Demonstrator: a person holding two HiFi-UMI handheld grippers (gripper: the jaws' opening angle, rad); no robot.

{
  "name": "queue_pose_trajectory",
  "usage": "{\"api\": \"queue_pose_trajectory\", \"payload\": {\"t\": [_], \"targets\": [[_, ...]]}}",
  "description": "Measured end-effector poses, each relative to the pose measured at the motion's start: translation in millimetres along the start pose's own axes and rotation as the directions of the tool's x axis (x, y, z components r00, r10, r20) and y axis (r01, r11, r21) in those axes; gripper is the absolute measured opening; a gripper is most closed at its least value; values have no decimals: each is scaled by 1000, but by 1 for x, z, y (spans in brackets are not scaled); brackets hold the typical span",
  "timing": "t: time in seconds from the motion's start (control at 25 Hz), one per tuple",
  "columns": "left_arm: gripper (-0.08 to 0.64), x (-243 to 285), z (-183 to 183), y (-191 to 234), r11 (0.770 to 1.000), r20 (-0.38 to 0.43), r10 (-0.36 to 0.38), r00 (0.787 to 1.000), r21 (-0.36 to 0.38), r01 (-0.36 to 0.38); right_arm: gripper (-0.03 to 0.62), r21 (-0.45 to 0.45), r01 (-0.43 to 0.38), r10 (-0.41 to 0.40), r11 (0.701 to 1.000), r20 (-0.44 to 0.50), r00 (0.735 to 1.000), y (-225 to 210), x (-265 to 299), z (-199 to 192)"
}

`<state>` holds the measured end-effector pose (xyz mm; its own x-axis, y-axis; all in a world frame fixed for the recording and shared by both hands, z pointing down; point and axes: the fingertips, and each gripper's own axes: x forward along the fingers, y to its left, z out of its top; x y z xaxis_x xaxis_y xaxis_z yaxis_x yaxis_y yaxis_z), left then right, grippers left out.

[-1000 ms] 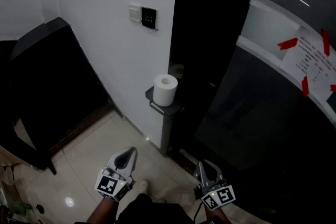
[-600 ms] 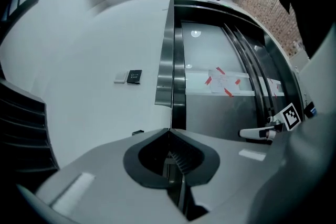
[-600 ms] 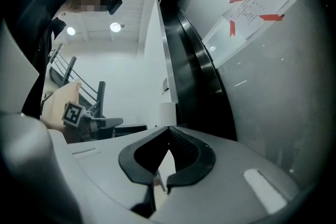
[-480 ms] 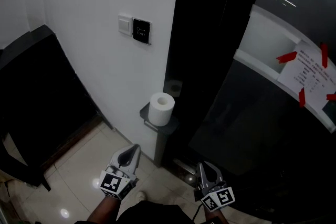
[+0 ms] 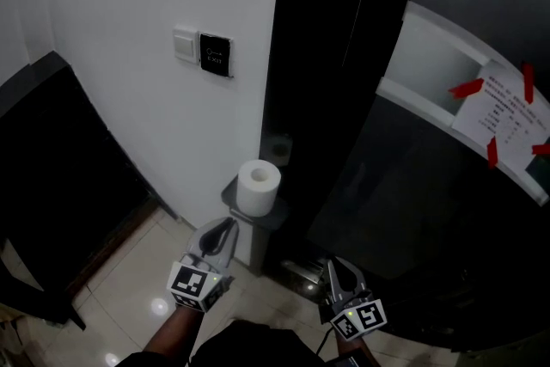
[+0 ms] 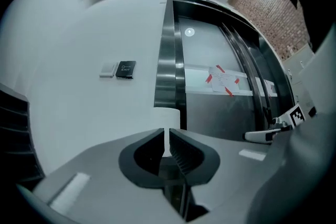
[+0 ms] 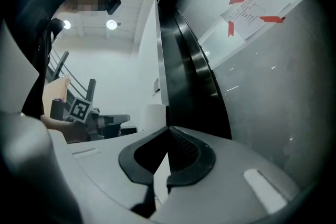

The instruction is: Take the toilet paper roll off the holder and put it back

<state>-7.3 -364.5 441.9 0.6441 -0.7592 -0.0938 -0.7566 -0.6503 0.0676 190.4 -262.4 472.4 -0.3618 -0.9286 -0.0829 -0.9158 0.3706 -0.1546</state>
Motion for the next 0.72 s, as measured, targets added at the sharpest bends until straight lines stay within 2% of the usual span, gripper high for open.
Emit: {"api": "queue_pose_trajectory", "payload": {"t": [0.04, 0.12, 0.16, 0.28, 0.4, 0.48, 0.52, 0.72], "targets": [[10, 6, 0, 1, 1000, -5, -6, 1000, -3, 6, 14, 1, 3, -3, 1000, -3, 1000, -1, 2, -1], [67, 18, 1, 2, 1000, -18, -14, 1000, -10, 14, 14, 1, 3, -3, 1000, -7, 1000, -2, 6, -3], [108, 24, 2, 2, 1000, -26, -18, 1000, -11, 17, 14, 1, 2, -2, 1000, -7, 1000, -2, 9, -3], [307, 44, -2, 2, 999, -84, -46, 995, -28, 43, 14, 5, -2, 2, 1000, -10, 1000, -2, 17, -7], [366, 60, -4, 7, 998, -129, -48, 990, -56, 41, 14, 10, -1, 1, 1000, -17, 1000, -3, 21, -10], [482, 69, -3, 11, 1000, -144, -24, 989, -19, 21, 14, 12, 3, -3, 1000, -21, 1000, -5, 23, -10], [518, 74, -3, 11, 1000, -153, -23, 988, -2, 23, 14, 13, 6, -6, 1000, -22, 1000, -7, 24, -10], [532, 95, -7, 8, 999, -170, -50, 984, -19, 48, 14, 11, 21, -21, 1000, -29, 999, -13, 25, -11]]}}
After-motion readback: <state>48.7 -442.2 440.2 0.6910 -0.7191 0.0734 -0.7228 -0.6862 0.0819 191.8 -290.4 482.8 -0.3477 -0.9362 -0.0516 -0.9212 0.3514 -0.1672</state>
